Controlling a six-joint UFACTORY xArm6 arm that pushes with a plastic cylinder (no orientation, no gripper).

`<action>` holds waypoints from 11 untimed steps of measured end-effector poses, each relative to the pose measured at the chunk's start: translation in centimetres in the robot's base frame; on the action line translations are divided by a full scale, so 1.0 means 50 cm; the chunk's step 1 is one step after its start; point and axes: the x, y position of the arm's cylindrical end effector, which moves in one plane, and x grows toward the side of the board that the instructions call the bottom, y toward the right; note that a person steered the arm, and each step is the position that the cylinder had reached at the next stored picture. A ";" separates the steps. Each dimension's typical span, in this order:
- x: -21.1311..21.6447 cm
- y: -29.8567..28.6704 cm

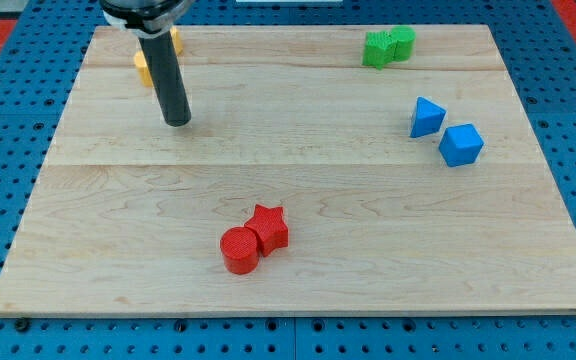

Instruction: Push the blue blocks towards the bottom of the green blocks

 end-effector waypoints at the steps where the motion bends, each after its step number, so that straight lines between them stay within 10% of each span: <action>1: 0.060 0.126; 4: 0.174 0.693; 5: -0.007 0.581; 8: -0.058 0.728; 10: -0.166 0.531; 11: -0.148 0.611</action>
